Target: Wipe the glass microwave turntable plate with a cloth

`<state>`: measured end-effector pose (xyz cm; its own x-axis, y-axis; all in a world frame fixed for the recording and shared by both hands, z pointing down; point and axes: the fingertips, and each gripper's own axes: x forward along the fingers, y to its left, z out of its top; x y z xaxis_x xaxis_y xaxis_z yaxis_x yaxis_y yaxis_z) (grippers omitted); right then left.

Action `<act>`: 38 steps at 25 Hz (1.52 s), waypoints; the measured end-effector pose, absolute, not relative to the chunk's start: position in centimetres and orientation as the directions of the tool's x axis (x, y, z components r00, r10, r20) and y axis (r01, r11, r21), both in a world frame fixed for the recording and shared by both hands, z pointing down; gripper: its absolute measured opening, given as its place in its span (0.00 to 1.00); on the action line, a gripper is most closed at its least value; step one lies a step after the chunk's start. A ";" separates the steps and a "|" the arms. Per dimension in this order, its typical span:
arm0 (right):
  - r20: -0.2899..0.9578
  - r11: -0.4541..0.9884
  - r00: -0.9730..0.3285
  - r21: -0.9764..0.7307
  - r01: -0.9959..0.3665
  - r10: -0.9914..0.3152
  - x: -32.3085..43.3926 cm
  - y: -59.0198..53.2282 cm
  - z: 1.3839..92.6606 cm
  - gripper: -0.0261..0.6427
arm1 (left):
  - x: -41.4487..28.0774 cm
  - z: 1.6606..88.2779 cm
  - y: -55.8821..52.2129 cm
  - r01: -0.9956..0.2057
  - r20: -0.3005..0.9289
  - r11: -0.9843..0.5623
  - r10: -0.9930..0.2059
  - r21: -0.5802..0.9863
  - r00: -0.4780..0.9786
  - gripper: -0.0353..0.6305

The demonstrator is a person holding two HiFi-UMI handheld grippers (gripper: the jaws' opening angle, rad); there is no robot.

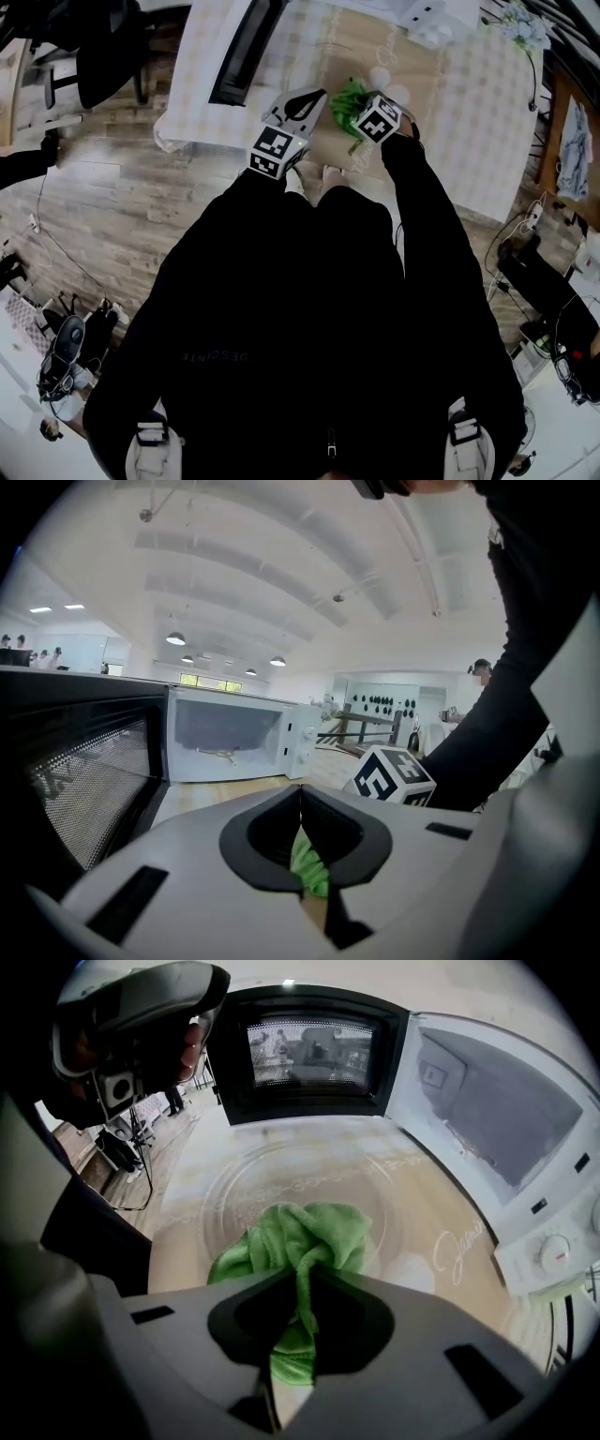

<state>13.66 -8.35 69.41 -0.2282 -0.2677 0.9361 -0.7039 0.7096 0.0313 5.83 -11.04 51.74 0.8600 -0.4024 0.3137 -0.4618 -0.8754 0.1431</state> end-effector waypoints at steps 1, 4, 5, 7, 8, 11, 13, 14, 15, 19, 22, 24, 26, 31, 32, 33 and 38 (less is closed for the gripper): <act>0.935 0.703 -0.233 0.023 -0.711 -0.266 13.3 -7.7 69.4 0.12 | 5.6 51.8 -10.6 -0.457 0.315 -0.878 -0.397 0.144 0.862 0.08; 0.933 0.701 -0.250 0.004 -0.713 -0.260 11.8 -5.8 69.4 0.12 | 4.8 51.9 -9.4 -0.444 0.317 -0.884 -0.383 0.147 0.867 0.08; 0.932 0.701 -0.255 -0.001 -0.713 -0.257 11.4 -5.2 69.5 0.12 | 4.6 51.9 -9.0 -0.440 0.316 -0.886 -0.380 0.147 0.869 0.08; 0.932 0.698 -0.263 -0.014 -0.716 -0.251 10.5 -4.2 69.5 0.12 | 4.1 51.8 -8.5 -0.434 0.314 -0.890 -0.376 0.141 0.872 0.08; 0.932 0.697 -0.266 -0.019 -0.716 -0.248 10.1 -3.7 69.5 0.12 | 3.8 51.6 -8.4 -0.432 0.313 -0.891 -0.375 0.137 0.873 0.08; 0.924 0.696 -0.275 -0.013 -0.718 -0.266 9.2 -2.9 69.0 0.13 | 2.9 51.0 -8.2 -0.431 0.311 -0.893 -0.375 0.132 0.873 0.08; 0.903 0.665 -0.297 -0.017 -0.747 -0.311 8.9 -2.9 68.0 0.13 | 2.3 50.4 -8.0 -0.433 0.318 -0.893 -0.378 0.121 0.869 0.08; 0.887 0.641 -0.314 -0.028 -0.767 -0.338 8.8 -2.9 67.3 0.13 | 2.1 50.1 -8.0 -0.432 0.318 -0.895 -0.379 0.114 0.869 0.08; 0.869 0.614 -0.335 -0.046 -0.788 -0.364 8.8 -3.0 66.4 0.13 | 2.0 49.6 -7.9 -0.428 0.315 -0.897 -0.378 0.108 0.871 0.09; 0.779 0.511 -0.413 -0.139 -0.848 -0.473 9.6 -3.8 62.6 0.13 | 1.5 47.2 -8.3 -0.425 0.270 -0.900 -0.387 0.099 0.882 0.09; 0.710 0.477 -0.445 -0.173 -0.862 -0.545 10.1 -4.1 59.3 0.13 | 1.5 44.9 -8.4 -0.421 0.231 -0.905 -0.397 0.062 0.888 0.08; 0.657 0.471 -0.469 -0.192 -0.861 -0.591 10.1 -4.3 56.9 0.13 | 1.7 43.3 -8.5 -0.410 0.205 -0.912 -0.395 0.031 0.895 0.09; 0.595 0.467 -0.488 -0.206 -0.860 -0.638 10.0 -4.5 54.4 0.13 | 1.9 41.7 -8.5 -0.400 0.179 -0.916 -0.392 0.012 0.902 0.09; 0.433 0.473 -0.497 -0.170 -0.864 -0.752 10.1 -5.0 47.1 0.13 | 1.4 38.4 -9.3 -0.413 0.128 -0.911 -0.408 0.016 0.904 0.09; 0.398 0.477 -0.497 -0.155 -0.865 -0.771 10.2 -5.1 45.5 0.13 | 1.2 37.8 -9.5 -0.419 0.119 -0.908 -0.414 0.018 0.902 0.09; 0.362 0.480 -0.496 -0.141 -0.866 -0.789 10.2 -5.2 43.9 0.13 | 0.9 37.2 -9.6 -0.422 0.110 -0.906 -0.418 0.020 0.902 0.08; 0.204 0.470 -0.480 -0.097 -0.877 -0.853 10.9 -5.5 36.4 0.13 | 0.5 33.5 -9.4 -0.408 0.069 -0.911 -0.404 0.066 0.912 0.09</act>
